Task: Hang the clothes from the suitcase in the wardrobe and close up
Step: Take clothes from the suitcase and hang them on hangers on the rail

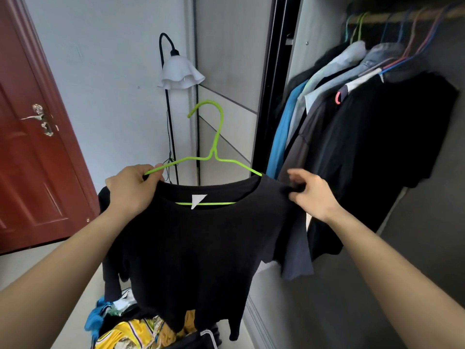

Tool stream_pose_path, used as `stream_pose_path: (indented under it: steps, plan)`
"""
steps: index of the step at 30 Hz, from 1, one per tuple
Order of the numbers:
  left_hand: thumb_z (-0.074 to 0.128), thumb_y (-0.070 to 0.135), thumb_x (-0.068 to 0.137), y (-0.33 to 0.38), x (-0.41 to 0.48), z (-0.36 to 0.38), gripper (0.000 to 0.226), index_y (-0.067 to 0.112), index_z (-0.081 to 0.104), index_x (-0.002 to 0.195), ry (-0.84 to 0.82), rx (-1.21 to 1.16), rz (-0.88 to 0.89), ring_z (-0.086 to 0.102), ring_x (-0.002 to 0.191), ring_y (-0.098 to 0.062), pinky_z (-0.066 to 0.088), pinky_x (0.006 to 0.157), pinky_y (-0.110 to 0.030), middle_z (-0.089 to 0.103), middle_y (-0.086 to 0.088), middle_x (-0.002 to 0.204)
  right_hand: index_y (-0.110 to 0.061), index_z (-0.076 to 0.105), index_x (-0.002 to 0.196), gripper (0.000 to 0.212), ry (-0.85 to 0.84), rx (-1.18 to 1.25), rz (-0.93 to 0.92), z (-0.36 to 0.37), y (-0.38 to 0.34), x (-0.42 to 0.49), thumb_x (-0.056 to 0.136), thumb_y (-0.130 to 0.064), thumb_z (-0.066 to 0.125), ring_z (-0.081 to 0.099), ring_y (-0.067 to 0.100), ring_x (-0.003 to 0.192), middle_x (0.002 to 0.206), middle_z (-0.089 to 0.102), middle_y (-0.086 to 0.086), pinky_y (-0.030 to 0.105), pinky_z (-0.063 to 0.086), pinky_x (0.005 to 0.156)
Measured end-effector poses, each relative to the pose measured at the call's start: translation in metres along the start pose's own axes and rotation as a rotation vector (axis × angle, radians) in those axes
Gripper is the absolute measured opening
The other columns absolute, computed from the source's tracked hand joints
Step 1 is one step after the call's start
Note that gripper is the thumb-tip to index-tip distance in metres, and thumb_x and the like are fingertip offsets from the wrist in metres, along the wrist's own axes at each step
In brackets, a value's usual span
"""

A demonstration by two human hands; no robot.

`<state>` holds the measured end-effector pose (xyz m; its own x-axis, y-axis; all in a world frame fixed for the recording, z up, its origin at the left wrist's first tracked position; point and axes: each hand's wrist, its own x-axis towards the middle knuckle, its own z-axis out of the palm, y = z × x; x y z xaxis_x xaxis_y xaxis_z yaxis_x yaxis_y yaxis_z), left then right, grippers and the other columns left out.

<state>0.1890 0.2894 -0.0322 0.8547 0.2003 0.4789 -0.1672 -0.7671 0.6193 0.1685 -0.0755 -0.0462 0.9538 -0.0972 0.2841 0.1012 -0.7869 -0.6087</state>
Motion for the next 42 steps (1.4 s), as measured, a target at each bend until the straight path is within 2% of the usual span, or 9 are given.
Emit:
stream_pose_path:
  steps: [2, 4, 8, 21, 24, 27, 31, 36, 42]
  plan:
    - [0.044, 0.043, 0.099, 0.003, 0.002, 0.001, 0.043, 0.016, 0.068, 0.077, -0.011, 0.008, 0.018, 0.056, 0.084, -0.029, 0.017, 0.081, -0.032, 0.067, -0.008, 0.075, -0.028, 0.057, 0.128, 0.048, -0.046, 0.053, -0.126, 0.005, -0.032, -0.002, 0.082, -0.028, 0.072, 0.06, 0.011, 0.104, 0.116, 0.063, -0.009, 0.023, 0.042, 0.094]
    - [0.044, 0.039, 0.1, 0.008, 0.002, 0.005, 0.04, 0.015, 0.069, 0.079, -0.028, 0.028, 0.048, 0.057, 0.087, -0.029, 0.017, 0.08, -0.032, 0.067, -0.004, 0.079, -0.024, 0.06, 0.1, 0.019, -0.114, -0.036, -0.253, 0.014, -0.053, -0.002, 0.092, -0.041, 0.061, 0.058, 0.013, 0.079, 0.088, 0.064, -0.003, 0.03, 0.047, 0.079]
    - [0.041, 0.016, 0.099, 0.009, -0.001, 0.014, 0.026, 0.019, 0.066, 0.096, -0.054, 0.083, 0.1, 0.056, 0.096, -0.028, 0.017, 0.079, -0.034, 0.058, 0.009, 0.085, -0.019, 0.039, 0.071, 0.035, -0.131, 0.002, -0.315, 0.024, -0.064, -0.005, 0.104, -0.029, 0.043, 0.032, 0.011, 0.057, 0.062, 0.038, -0.002, 0.029, 0.032, 0.058]
    - [0.049, 0.017, 0.097, 0.037, -0.015, 0.062, 0.019, 0.023, 0.064, 0.089, -0.274, -0.104, 0.195, 0.058, 0.1, -0.026, 0.02, 0.08, -0.031, 0.06, 0.009, 0.08, -0.011, 0.068, 0.08, 0.022, -0.164, -0.068, -0.106, -0.033, -0.02, -0.051, 0.095, -0.027, 0.063, 0.053, 0.006, 0.066, 0.072, 0.063, -0.001, 0.028, 0.044, 0.068]
    - [0.052, 0.015, 0.096, 0.055, -0.018, 0.081, 0.029, 0.032, 0.055, 0.074, -0.407, -0.2, 0.285, 0.06, 0.084, -0.025, 0.037, 0.084, -0.038, 0.054, 0.011, 0.063, -0.011, 0.069, 0.099, 0.01, -0.31, 0.123, -0.011, -0.048, -0.041, -0.066, 0.094, -0.012, 0.06, 0.054, 0.004, 0.067, 0.07, 0.062, -0.008, 0.018, 0.042, 0.066]
    - [0.05, 0.013, 0.097, 0.083, -0.033, 0.098, 0.032, 0.034, 0.053, 0.074, -0.475, -0.252, 0.402, 0.051, 0.066, -0.005, 0.03, 0.076, -0.031, 0.051, 0.01, 0.059, -0.012, 0.061, 0.11, 0.017, -0.521, 0.157, 0.078, -0.074, -0.064, -0.079, 0.099, -0.012, 0.049, 0.063, 0.015, 0.067, 0.069, 0.069, 0.001, 0.024, 0.047, 0.066]
    - [0.04, 0.02, 0.101, 0.123, -0.047, 0.13, 0.017, 0.029, 0.054, 0.096, -0.482, -0.206, 0.51, 0.047, 0.096, -0.013, 0.026, 0.088, -0.031, 0.049, 0.012, 0.092, -0.007, 0.055, 0.102, 0.012, -0.718, 0.155, 0.128, -0.112, -0.083, -0.095, 0.099, -0.018, 0.051, 0.065, 0.024, 0.065, 0.073, 0.07, 0.013, 0.031, 0.049, 0.07]
    - [0.035, 0.044, 0.1, 0.193, -0.065, 0.156, 0.04, 0.026, 0.039, 0.136, -0.702, -0.18, 0.432, 0.026, 0.13, -0.022, 0.024, 0.108, -0.036, 0.031, -0.002, 0.132, 0.022, 0.049, 0.095, 0.039, -0.516, 0.368, 0.126, -0.134, -0.073, -0.104, 0.099, -0.017, 0.054, 0.059, 0.019, 0.053, 0.059, 0.065, 0.007, 0.03, 0.046, 0.064]
    - [0.039, 0.035, 0.102, 0.272, -0.068, 0.16, 0.058, 0.022, 0.018, 0.154, -0.97, -0.688, 0.511, 0.022, 0.145, -0.01, 0.016, 0.118, -0.027, 0.021, 0.004, 0.158, 0.002, 0.057, 0.08, 0.021, 0.022, 0.686, 0.081, -0.19, -0.062, -0.101, 0.09, -0.017, 0.056, 0.048, 0.02, 0.046, 0.046, 0.053, 0.011, 0.028, 0.039, 0.058]
